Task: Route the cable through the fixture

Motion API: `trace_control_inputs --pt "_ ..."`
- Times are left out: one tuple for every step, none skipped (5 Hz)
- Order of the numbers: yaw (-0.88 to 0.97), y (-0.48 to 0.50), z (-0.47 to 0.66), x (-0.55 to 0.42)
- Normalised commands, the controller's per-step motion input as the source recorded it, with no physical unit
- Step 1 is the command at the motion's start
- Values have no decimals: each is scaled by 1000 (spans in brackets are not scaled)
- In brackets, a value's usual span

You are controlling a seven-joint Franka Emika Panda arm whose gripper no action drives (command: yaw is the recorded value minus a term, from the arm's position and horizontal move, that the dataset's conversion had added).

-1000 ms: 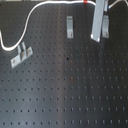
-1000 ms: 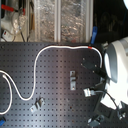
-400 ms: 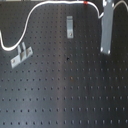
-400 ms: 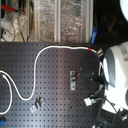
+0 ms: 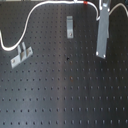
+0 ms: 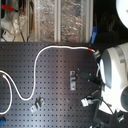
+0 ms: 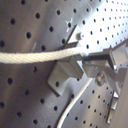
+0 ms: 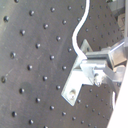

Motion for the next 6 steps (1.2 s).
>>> trace_control_inputs --pt "-146 10 187 -269" --pt "-197 -146 230 -322" --pt "-120 47 139 -187" --pt "0 209 58 41" --pt "3 291 91 56" --pt "63 353 146 279"
